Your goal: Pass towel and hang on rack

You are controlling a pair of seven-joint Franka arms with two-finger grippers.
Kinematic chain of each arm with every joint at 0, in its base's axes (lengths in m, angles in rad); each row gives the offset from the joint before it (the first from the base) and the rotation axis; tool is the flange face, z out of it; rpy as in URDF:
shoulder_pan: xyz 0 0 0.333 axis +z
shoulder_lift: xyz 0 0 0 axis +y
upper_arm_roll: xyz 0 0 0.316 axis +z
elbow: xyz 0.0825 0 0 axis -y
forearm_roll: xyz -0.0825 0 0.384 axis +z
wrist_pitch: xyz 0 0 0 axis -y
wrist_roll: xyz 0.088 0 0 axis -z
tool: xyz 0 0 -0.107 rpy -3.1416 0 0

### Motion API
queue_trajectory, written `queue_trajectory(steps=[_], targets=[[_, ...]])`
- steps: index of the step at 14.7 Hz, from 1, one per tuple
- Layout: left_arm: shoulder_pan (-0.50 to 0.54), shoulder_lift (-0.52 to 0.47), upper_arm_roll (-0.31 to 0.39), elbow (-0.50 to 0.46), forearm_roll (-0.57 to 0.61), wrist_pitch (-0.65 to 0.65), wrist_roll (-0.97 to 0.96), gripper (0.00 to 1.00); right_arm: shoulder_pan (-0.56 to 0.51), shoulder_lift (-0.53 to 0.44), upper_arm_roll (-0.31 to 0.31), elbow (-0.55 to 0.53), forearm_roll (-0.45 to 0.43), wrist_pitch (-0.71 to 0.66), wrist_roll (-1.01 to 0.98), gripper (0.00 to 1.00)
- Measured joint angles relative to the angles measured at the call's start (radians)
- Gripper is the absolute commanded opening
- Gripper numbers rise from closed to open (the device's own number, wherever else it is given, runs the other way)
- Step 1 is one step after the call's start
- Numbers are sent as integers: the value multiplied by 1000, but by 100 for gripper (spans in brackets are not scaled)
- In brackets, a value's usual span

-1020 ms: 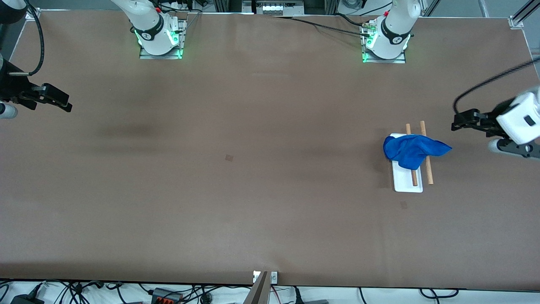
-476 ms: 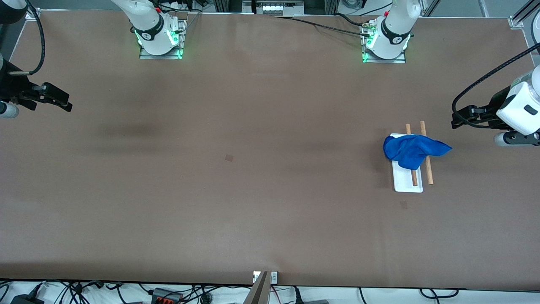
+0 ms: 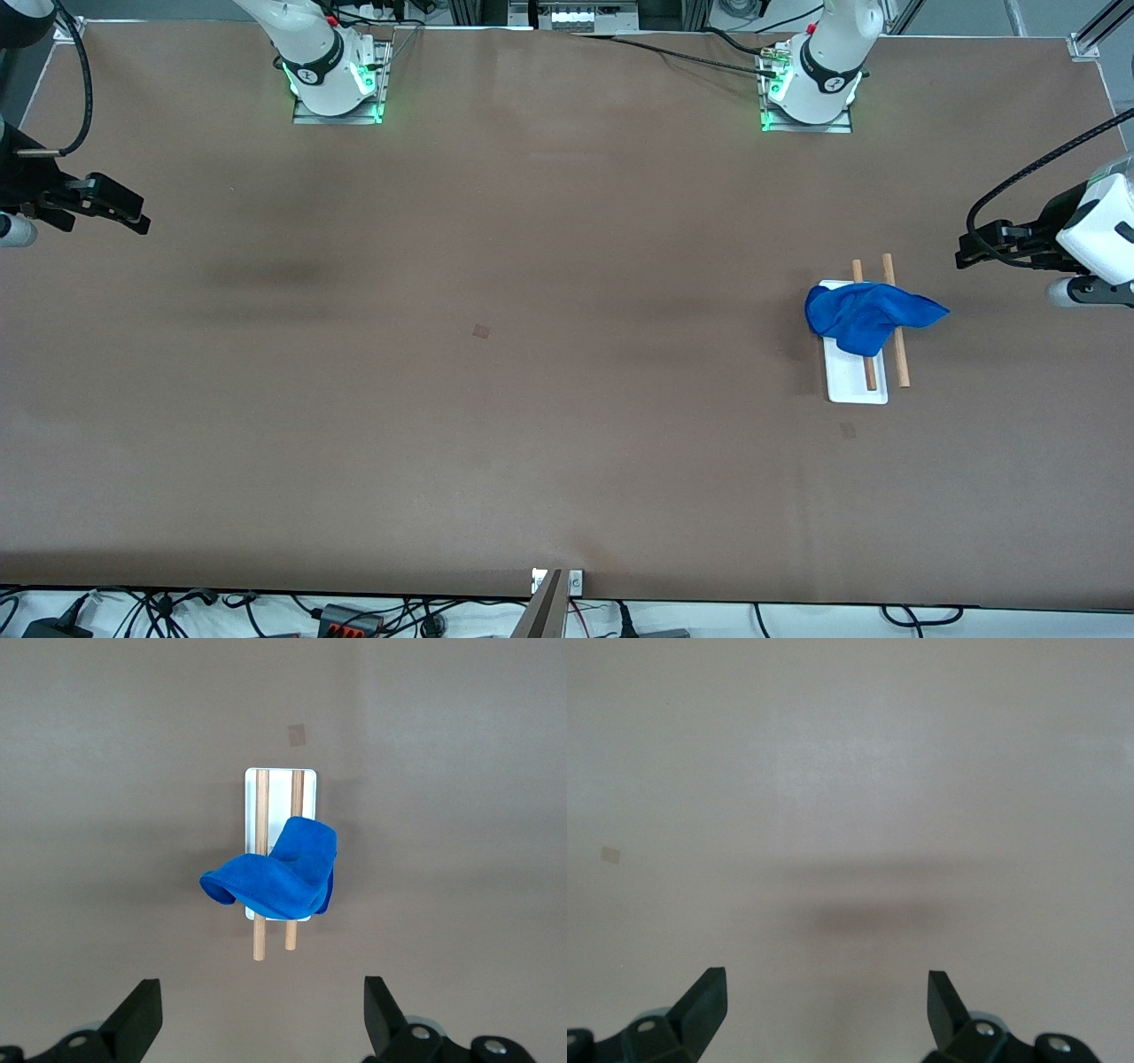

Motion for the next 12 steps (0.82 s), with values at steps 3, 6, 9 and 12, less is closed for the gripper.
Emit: queue_trajectory(steps=[3,6,9,12], targets=[[0,-7,-4,0,-2,0,1,100,-1,0,0,2,0,0,0,100],[3,-44,-5,1,-2,-2,1,100,-4,0,0,2,0,0,0,100],[4,-64,-7,-1,-2,-60,2,100,-7,0,0,2,0,0,0,100],[8,-63,-7,-1,-2,-74,4,100,-7,1,0,2,0,1,0,100]])
